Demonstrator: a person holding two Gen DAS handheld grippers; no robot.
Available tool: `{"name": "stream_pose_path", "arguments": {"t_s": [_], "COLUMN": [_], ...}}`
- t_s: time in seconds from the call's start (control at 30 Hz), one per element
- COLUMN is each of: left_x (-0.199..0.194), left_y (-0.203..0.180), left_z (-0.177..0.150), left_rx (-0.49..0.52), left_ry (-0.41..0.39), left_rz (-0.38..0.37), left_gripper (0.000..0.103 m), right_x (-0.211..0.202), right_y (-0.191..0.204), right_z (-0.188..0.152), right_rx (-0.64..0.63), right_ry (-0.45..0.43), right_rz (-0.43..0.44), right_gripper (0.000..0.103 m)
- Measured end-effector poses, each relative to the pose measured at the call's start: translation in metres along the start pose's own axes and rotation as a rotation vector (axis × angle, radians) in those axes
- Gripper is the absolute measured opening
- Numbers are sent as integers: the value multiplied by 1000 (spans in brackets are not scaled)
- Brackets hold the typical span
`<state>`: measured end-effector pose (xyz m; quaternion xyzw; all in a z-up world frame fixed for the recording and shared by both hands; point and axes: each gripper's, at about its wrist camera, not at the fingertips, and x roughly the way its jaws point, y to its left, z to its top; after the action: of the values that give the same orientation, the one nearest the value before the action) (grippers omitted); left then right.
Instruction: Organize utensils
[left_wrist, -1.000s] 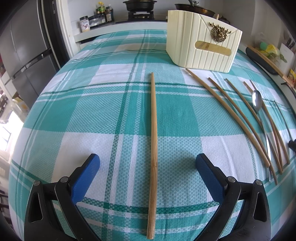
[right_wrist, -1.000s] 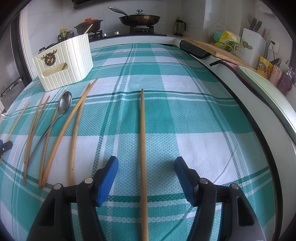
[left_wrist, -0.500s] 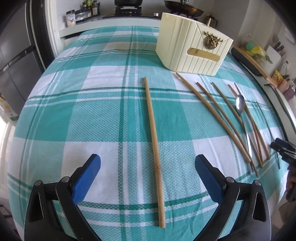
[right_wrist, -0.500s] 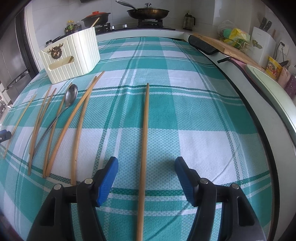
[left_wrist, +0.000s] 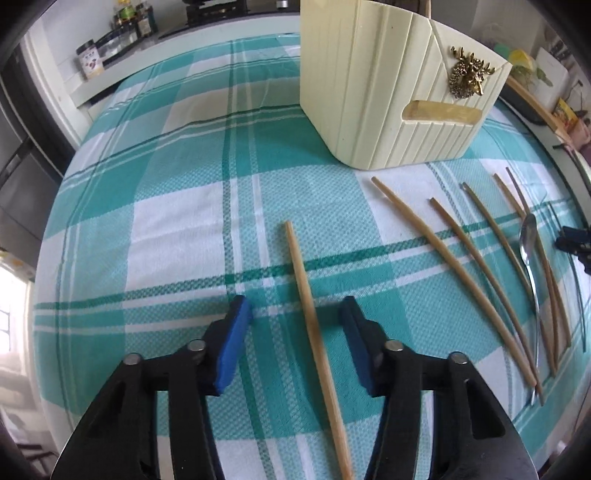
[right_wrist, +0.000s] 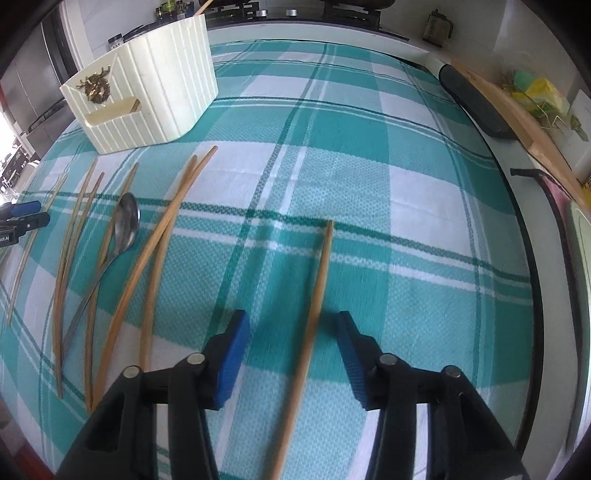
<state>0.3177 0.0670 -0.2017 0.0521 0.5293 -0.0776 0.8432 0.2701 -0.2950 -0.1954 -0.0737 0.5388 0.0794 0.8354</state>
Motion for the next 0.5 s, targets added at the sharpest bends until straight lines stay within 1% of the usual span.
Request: {"name": "stream_pose_path", "arguments": {"t_s": [0.03, 0.07, 0.1, 0.17, 0.23, 0.3, 0.4, 0.5], "left_x": [0, 0, -1, -8, -29, -59, -111, -156], "left_y": [-3, -5, -6, -3, 1, 5, 9, 14], "left_z": [1, 2, 2, -2, -6, -12, -21, -28], "left_rx": [11, 19, 16, -3, -30, -48, -62, -66], "left_ry": [-8, -12, -19, -44, -103, -183, -303, -400], "left_rz": [5, 13, 25, 28, 2, -32, -97, -142], "left_gripper": [8, 7, 5, 5, 4, 4, 4, 4], "right_x": [3, 5, 5, 0, -20, -52, -107, -156], "right_y": [1, 0, -1, -2, 0, 3, 12, 25], "right_z": [6, 10, 14, 18, 17, 15, 7, -4], "right_rx": [0, 12, 28, 47, 60, 67, 45, 10], "right_ry": [1, 2, 4, -10, -66, -150, -275, -378], "right_rz": [3, -1, -7, -4, 18, 57, 101, 128], "right_gripper": [25, 12, 5, 5, 5, 5, 5, 5]}}
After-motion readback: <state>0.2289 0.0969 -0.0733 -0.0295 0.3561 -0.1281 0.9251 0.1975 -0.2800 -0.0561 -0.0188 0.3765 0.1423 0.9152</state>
